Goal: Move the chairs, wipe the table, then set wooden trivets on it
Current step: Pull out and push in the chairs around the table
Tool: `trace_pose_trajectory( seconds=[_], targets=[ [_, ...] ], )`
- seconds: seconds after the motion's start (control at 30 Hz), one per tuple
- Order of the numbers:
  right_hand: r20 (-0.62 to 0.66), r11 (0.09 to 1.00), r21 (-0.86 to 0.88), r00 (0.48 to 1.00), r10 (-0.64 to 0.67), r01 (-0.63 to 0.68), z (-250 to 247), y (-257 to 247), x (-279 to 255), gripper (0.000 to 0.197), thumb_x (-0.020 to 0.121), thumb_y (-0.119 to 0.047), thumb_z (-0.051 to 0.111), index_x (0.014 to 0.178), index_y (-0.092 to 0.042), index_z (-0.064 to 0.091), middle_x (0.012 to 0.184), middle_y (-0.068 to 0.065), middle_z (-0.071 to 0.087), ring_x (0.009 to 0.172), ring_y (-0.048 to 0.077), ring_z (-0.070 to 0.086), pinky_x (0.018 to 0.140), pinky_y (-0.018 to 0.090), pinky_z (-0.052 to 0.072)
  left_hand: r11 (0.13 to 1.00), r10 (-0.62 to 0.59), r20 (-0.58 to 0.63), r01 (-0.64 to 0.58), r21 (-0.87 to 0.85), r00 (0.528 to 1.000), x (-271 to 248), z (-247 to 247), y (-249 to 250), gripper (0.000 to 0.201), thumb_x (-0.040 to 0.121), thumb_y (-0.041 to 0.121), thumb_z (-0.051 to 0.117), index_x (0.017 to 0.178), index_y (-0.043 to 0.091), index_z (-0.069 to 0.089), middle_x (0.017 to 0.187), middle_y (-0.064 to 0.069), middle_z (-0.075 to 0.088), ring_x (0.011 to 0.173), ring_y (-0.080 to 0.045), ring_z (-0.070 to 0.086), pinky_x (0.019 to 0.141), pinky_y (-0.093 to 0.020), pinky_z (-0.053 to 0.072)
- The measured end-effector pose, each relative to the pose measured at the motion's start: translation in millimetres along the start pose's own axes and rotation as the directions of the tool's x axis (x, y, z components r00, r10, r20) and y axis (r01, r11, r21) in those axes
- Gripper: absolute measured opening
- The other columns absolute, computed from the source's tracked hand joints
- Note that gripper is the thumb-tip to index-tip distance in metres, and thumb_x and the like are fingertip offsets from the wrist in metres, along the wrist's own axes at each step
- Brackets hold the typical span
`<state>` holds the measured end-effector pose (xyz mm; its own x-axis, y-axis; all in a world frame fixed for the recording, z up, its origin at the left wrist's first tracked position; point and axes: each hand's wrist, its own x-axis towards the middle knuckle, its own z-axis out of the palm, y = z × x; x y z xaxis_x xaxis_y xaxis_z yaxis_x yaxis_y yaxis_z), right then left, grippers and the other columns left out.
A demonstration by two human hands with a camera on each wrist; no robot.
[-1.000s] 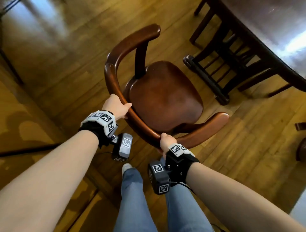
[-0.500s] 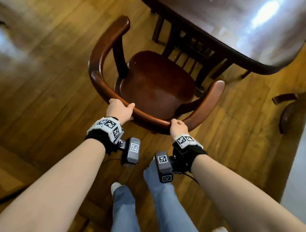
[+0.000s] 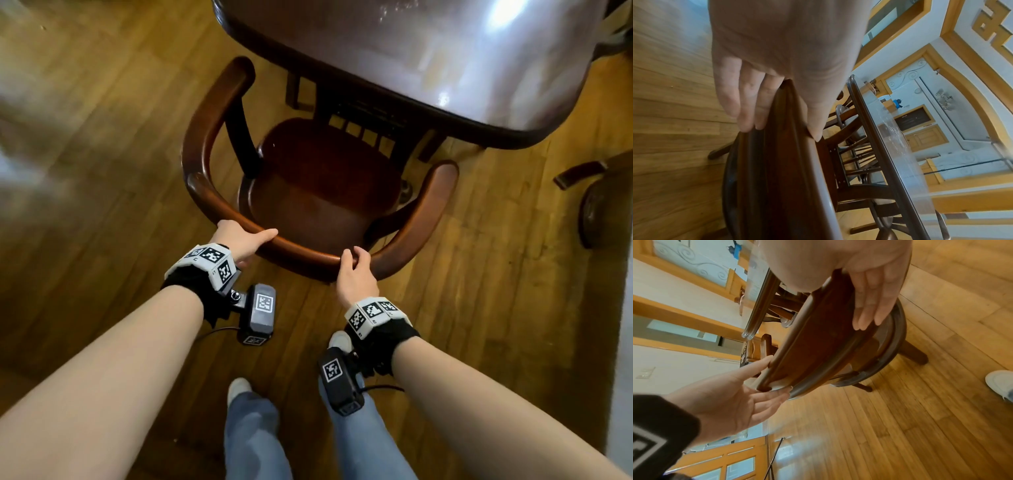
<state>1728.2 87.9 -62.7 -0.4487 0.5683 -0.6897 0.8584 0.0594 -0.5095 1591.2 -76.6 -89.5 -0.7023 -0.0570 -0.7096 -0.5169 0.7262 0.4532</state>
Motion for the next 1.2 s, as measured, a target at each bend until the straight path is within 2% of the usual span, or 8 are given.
trace_pose_trajectory(
  seconds=[0.13, 0.17, 0.3, 0.67, 0.77, 0.9, 1.07, 1.2],
  targets=[
    [-0.032, 0.996, 0.088, 0.999, 0.016, -0.013, 14, -4, -11, 0.044, 0.101, -0.044, 0.027, 0.144, -0.034, 0.025, 0.105, 0.000, 0.052, 0.082, 0.020, 0.053, 0.077, 0.028, 0.038, 0.997, 0.045, -0.049, -0.048, -0.061, 0.998, 13, -21, -1, 0.074, 0.070, 0.053, 0.072, 0.115, -0.003, 0.053, 0.081, -0.014, 0.069, 0.065, -0.027, 0.071, 0.067, -0.041, 0.061],
    [-0.090, 0.982, 0.180, 0.993, 0.081, -0.064, 53, -24, -37, 0.044, 0.102, -0.042, 0.027, 0.144, -0.033, 0.025, 0.102, 0.000, 0.047, 0.081, 0.020, 0.052, 0.077, 0.027, 0.037, 0.996, 0.093, 0.017, -0.093, -0.010, 0.996, 26, -62, -5, 0.069, 0.073, 0.049, 0.072, 0.114, -0.004, 0.054, 0.080, -0.014, 0.069, 0.064, -0.026, 0.070, 0.066, -0.040, 0.061],
    [-0.186, 0.966, 0.255, 0.978, 0.093, -0.043, 55, -25, -33, 0.043, 0.103, -0.037, 0.026, 0.145, -0.030, 0.025, 0.120, 0.012, 0.055, 0.104, 0.031, 0.058, 0.086, 0.032, 0.039, 0.982, 0.175, 0.122, -0.165, -0.090, 0.977, 24, -55, -1, 0.042, 0.088, 0.032, 0.064, 0.104, -0.007, 0.059, 0.077, -0.011, 0.068, 0.051, -0.010, 0.065, 0.048, -0.020, 0.054],
    [-0.272, 0.928, 0.367, 0.945, 0.181, -0.072, 61, -49, -5, 0.041, 0.104, -0.036, 0.021, 0.143, -0.028, 0.029, 0.136, 0.016, 0.046, 0.120, 0.031, 0.049, 0.097, 0.036, 0.037, 0.975, 0.204, 0.189, -0.182, -0.130, 0.960, 47, -60, 20, 0.029, 0.087, 0.029, 0.066, 0.078, 0.003, 0.058, 0.071, -0.012, 0.067, 0.056, -0.012, 0.068, 0.068, -0.026, 0.058],
    [-0.266, 0.929, 0.366, 0.950, 0.165, -0.059, 47, -57, 15, 0.041, 0.103, -0.037, 0.021, 0.143, -0.028, 0.029, 0.138, 0.016, 0.045, 0.123, 0.033, 0.047, 0.102, 0.039, 0.035, 0.972, 0.208, 0.215, -0.178, -0.153, 0.954, 56, -53, 42, 0.031, 0.087, 0.028, 0.066, 0.072, 0.004, 0.056, 0.069, -0.012, 0.067, 0.071, -0.024, 0.071, 0.077, -0.034, 0.058],
    [-0.261, 0.932, 0.359, 0.955, 0.142, -0.041, 24, -73, 43, 0.043, 0.104, -0.036, 0.021, 0.145, -0.026, 0.028, 0.140, 0.016, 0.043, 0.125, 0.033, 0.046, 0.102, 0.037, 0.034, 0.974, 0.188, 0.211, -0.155, -0.166, 0.959, 65, -42, 76, 0.035, 0.086, 0.031, 0.067, 0.067, 0.002, 0.058, 0.047, 0.000, 0.065, 0.079, -0.031, 0.071, 0.084, -0.040, 0.057],
    [-0.263, 0.933, 0.355, 0.953, 0.151, -0.050, -4, -73, 58, 0.042, 0.103, -0.034, 0.023, 0.145, -0.028, 0.028, 0.144, 0.011, 0.041, 0.129, 0.032, 0.044, 0.109, 0.041, 0.034, 0.981, 0.115, 0.299, -0.061, -0.186, 0.947, 53, -22, 92, 0.034, 0.087, 0.027, 0.066, 0.077, -0.003, 0.053, 0.067, -0.011, 0.064, 0.042, -0.008, 0.063, 0.044, -0.016, 0.052],
    [-0.188, 0.950, 0.312, 0.979, 0.078, -0.016, -9, -62, 56, 0.043, 0.100, -0.043, 0.026, 0.144, -0.039, 0.026, 0.144, 0.005, 0.041, 0.121, 0.031, 0.053, 0.103, 0.052, 0.042, 0.981, 0.171, 0.270, -0.140, -0.130, 0.947, 48, -20, 82, 0.046, 0.086, 0.037, 0.065, 0.094, -0.007, 0.058, 0.078, -0.015, 0.067, 0.063, -0.017, 0.067, 0.067, -0.027, 0.057]
  ],
)
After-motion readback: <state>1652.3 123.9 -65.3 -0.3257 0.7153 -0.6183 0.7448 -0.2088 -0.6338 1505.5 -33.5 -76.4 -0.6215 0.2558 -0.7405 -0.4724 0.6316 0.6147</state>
